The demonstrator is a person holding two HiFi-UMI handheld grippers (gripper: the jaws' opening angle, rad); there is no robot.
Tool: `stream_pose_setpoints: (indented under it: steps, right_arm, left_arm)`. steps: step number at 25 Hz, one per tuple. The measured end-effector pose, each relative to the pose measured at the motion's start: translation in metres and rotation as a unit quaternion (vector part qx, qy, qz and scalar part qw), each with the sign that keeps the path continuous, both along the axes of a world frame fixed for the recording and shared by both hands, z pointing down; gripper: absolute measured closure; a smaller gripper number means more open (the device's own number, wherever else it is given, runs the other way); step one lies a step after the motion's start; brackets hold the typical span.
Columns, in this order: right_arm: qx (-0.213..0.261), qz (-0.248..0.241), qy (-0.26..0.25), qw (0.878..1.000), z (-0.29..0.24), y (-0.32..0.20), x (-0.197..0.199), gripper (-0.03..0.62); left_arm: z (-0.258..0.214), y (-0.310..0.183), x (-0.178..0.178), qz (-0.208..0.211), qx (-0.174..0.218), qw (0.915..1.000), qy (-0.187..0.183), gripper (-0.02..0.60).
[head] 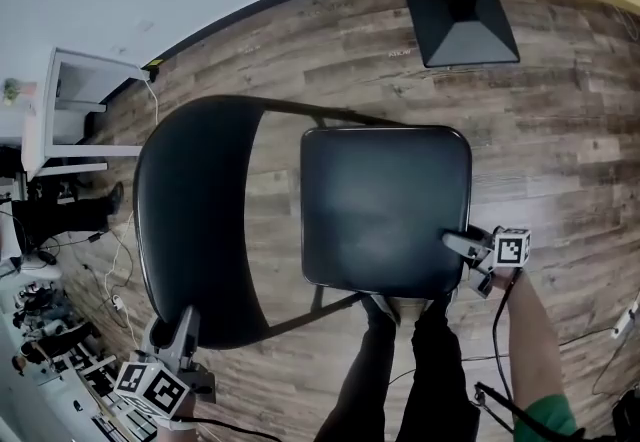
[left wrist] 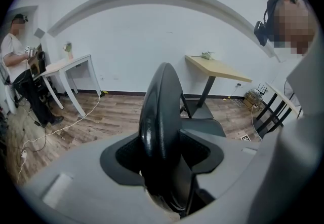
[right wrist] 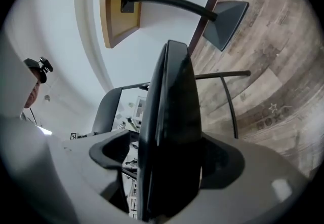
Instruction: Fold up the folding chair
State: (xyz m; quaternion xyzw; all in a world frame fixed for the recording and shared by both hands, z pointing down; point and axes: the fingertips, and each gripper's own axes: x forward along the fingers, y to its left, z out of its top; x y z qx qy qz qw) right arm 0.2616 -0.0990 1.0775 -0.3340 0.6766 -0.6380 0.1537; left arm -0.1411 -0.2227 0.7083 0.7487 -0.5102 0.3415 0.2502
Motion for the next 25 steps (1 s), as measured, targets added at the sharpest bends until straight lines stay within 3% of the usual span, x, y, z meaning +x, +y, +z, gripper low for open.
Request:
stream_pose_setpoints:
  steps: [3,6,7,17,20,23,25]
  right_arm:
    - [-0.003,-0.023,-0.017,1.0,0.003,-0.006,-0.006,0.193]
    - [-0.007,0.004,-0.05,0.999,0.004,-0.013,-0.008,0.306]
    - [-0.01,0.012,-0.054,0.998,0.005,-0.012,-0.009,0.315]
    - [-0.045,0.015,-0.04,0.998,-0.017,-0.02,-0.035,0.319]
    - [-0.067,0.016,-0.026,0.997,-0.033,-0.027,-0.047,0.318]
    - [-0.1,0.003,0.027,0.995,-0.047,-0.025,-0.054,0.322]
    - [-0.094,-0.007,0.052,0.994,-0.06,-0.033,-0.061,0.324]
  left_arm:
    - [0.001,-0.001,0.003,0.004,0.009,0.9999,0.001,0.359]
    - [0.005,-0.003,0.0,-0.001,0.008,1.0,0.001,0.359]
    - [0.006,-0.003,-0.002,-0.004,0.006,1.0,0.0,0.359]
    - [0.0,-0.017,-0.038,-0.029,0.009,0.9995,0.011,0.362]
    - [-0.011,-0.021,-0.044,-0.031,0.01,0.9994,0.012,0.362]
    - [-0.028,-0.02,-0.045,-0.031,0.017,0.9994,0.002,0.364]
    - [-0.038,-0.021,-0.046,-0.037,0.025,0.999,-0.009,0.364]
